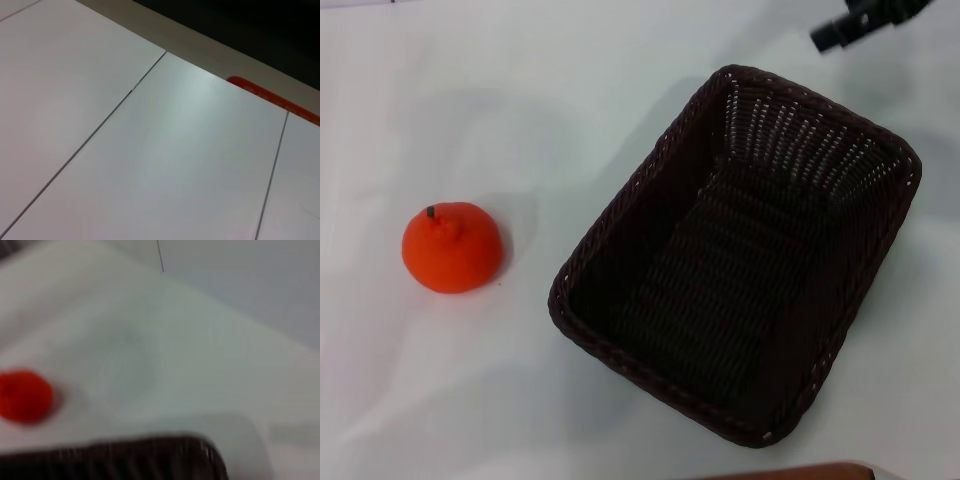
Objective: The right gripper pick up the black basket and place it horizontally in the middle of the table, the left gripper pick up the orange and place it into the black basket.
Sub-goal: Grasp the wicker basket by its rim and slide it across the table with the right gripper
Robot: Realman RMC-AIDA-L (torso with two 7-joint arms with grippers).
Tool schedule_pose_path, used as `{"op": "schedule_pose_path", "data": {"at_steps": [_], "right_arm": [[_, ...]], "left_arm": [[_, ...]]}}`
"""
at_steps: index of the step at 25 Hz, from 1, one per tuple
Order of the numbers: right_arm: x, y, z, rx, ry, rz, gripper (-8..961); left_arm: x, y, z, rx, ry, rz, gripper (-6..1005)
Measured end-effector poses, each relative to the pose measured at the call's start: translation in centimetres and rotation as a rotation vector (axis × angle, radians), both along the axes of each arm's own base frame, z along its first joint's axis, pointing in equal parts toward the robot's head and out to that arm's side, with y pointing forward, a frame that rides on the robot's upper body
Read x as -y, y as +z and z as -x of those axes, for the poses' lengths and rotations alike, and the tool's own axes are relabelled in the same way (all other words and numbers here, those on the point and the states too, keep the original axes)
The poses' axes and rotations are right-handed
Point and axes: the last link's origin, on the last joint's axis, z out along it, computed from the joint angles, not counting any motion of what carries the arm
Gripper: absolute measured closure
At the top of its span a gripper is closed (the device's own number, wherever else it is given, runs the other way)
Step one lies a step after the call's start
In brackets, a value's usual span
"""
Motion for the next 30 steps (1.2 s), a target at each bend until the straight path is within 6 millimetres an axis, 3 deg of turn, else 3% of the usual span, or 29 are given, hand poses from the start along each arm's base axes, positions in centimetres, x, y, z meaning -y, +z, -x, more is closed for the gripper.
{"op": "schedule_pose_path", "data": {"at_steps": [10,24,30], "right_arm": [[-0.1,-2.1,-0.3,0.179,-0.029,0.063,151],[-0.3,-6.6,-3.3,0.241,-0.088,0.124,283],[-0.1,-7.3,-4.0,0.242,-0.084,0.149,355]], "left_arm": [[0.0,-0.2,0.2,0.009,0.015,0.008,189],[-0.6,-0.7,0.2,0.018,0.021,0.039,190],[-0.9,-1.0,0.1,0.021,0.021,0.063,190]]}}
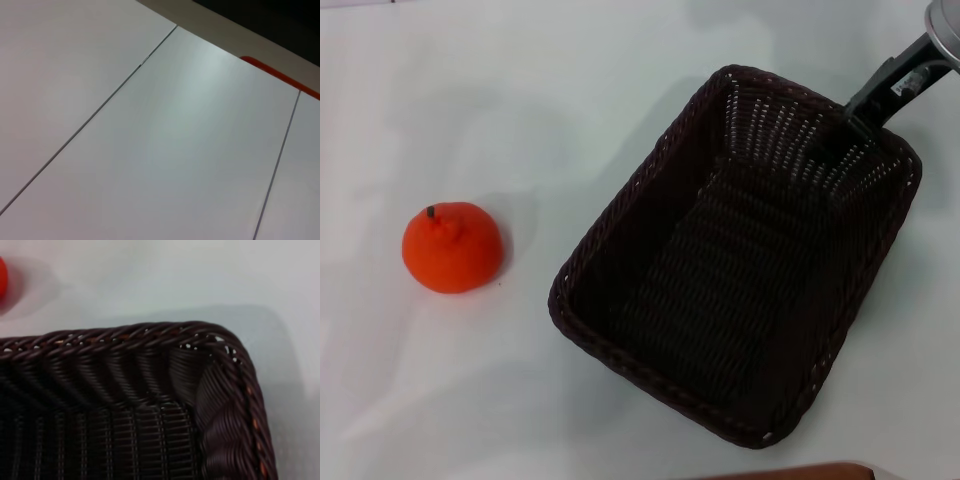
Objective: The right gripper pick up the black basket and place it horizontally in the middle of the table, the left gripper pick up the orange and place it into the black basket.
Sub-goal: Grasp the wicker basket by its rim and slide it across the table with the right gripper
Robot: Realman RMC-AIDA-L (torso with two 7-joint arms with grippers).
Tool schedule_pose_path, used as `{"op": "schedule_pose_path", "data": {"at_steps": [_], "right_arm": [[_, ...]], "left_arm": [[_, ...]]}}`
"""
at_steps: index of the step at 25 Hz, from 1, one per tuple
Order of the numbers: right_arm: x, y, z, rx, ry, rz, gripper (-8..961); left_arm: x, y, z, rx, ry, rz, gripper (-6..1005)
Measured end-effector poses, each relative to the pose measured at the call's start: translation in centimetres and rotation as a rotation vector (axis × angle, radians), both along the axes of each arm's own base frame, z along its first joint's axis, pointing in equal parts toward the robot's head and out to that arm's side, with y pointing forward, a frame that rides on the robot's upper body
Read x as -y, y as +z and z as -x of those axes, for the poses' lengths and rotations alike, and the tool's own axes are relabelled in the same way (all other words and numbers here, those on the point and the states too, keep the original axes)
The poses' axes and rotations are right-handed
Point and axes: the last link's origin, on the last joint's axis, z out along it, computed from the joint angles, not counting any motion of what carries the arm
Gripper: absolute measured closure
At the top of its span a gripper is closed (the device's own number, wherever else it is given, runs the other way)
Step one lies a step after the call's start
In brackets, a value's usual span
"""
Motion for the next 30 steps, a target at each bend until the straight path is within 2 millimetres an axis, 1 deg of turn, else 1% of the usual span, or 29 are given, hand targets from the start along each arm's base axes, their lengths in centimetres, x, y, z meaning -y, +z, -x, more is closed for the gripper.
{"op": "schedule_pose_path", "data": {"at_steps": [11,15,19,21,25,30], "right_arm": [[0.5,0.4,-0.7,-0.010,0.008,0.014,630],[0.8,1.3,-0.8,-0.115,-0.008,0.000,735],[1.3,3.1,-1.4,-0.299,-0.066,-0.034,748],[1.6,4.0,-2.0,-0.398,-0.100,-0.057,749],[2.2,5.7,-3.9,-0.587,-0.175,-0.121,747],[3.0,6.6,-5.9,-0.739,-0.256,-0.200,743]], "left_arm": [[-0.1,-0.5,0.0,0.013,0.006,0.021,190],[0.0,-0.4,0.1,0.012,0.009,0.019,190],[0.1,-0.4,0.2,0.012,0.012,0.018,190],[0.2,-0.4,0.2,0.011,0.013,0.018,190],[0.1,-0.4,0.1,0.008,0.008,0.025,190],[-0.2,-0.5,-0.1,0.003,-0.005,0.032,191]]}}
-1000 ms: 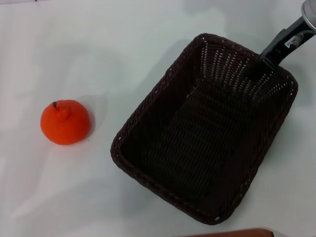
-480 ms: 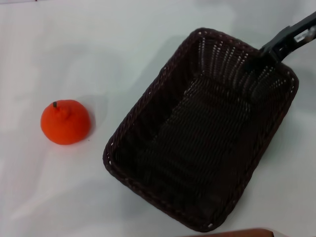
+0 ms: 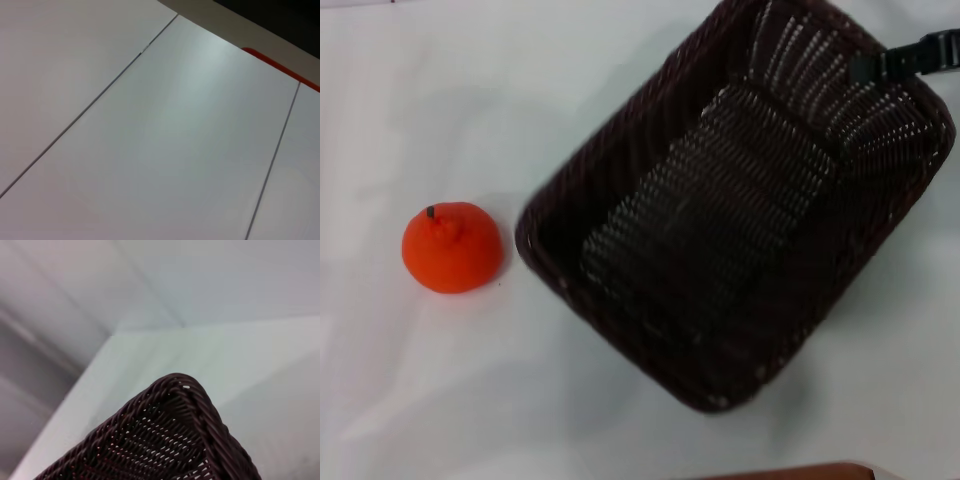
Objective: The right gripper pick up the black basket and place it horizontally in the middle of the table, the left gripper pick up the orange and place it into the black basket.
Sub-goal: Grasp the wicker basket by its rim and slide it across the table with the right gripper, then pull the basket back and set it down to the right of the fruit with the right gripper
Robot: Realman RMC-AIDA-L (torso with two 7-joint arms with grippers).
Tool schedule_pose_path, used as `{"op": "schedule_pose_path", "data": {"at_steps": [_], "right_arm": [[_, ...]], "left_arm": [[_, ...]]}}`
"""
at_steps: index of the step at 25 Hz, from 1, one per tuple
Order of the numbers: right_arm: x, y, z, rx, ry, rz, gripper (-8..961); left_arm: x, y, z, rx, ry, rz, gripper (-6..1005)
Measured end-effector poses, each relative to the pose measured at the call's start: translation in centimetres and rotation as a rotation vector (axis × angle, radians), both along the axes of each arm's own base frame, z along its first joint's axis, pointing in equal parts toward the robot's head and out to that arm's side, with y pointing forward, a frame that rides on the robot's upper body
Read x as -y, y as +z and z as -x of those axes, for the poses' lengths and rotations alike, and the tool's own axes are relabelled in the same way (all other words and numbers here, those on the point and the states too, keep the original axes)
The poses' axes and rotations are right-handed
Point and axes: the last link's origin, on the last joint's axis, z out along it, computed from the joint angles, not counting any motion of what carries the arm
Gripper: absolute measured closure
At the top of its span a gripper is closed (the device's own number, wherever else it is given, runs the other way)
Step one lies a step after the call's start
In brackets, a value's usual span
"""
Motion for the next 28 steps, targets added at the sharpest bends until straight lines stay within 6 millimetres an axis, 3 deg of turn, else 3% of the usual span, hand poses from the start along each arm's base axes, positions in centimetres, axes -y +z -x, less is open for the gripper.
{"op": "schedule_pose_path", "data": {"at_steps": [11,28], "right_arm": [[0.2,-1.3,-4.4,-0.125,-0.299,-0.216,734],[-0.4,-6.8,-4.3,-0.278,-0.492,-0.278,720]], "left_arm": [[-1.2,-0.5,-0.8,-0.011,-0.037,0.047,191],[-2.2,-1.0,-0.6,-0.011,-0.012,0.099,191]]}}
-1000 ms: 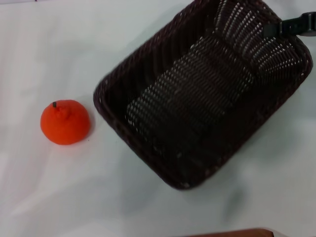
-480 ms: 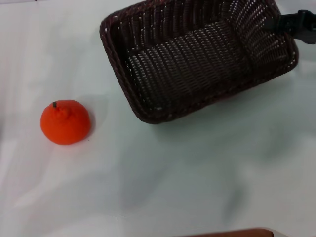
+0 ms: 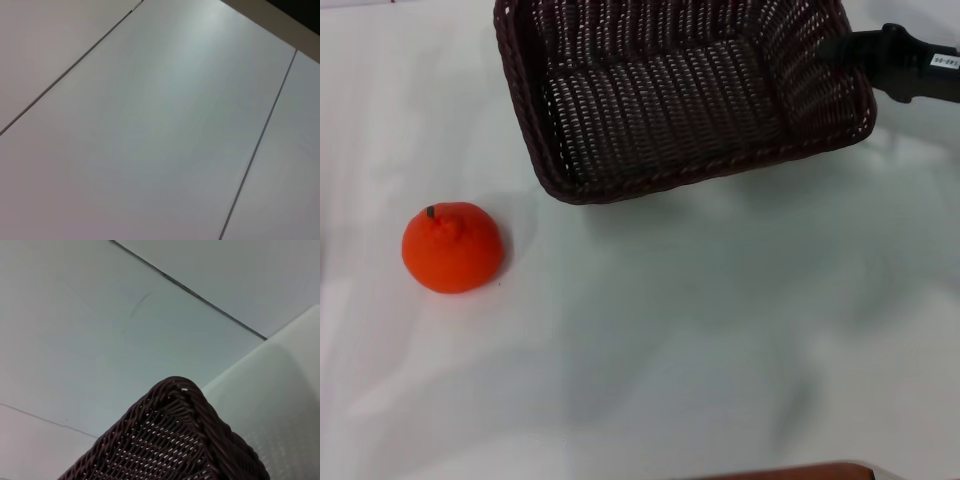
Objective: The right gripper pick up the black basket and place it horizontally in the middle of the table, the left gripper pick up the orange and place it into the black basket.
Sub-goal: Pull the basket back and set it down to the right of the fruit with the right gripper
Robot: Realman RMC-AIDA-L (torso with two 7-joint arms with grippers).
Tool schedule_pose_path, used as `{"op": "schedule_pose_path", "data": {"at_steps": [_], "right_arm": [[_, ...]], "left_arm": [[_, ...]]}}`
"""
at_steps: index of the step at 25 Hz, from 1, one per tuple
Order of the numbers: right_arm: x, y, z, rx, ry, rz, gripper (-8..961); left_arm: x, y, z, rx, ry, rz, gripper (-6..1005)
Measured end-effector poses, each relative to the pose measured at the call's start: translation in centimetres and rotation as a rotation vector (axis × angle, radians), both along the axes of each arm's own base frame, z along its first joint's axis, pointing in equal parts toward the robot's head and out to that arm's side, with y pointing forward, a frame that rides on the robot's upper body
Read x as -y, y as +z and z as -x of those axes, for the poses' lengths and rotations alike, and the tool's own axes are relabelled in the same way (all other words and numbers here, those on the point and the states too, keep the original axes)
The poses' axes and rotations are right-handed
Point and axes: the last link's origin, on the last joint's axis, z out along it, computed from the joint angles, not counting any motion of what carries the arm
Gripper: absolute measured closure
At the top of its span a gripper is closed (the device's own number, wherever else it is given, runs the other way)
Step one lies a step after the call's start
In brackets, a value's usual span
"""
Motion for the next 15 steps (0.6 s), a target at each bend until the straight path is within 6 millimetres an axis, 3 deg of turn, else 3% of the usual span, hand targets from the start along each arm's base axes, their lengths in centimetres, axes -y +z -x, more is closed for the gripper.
{"op": "schedule_pose_path", "data": {"at_steps": [15], "right_arm": [[2.2,-0.1,-1.0,-0.138,-0.099,0.049,708]], "left_arm": [[-0.8,0.5,-0.2,-0.022,-0.005,-0.007,192]]}}
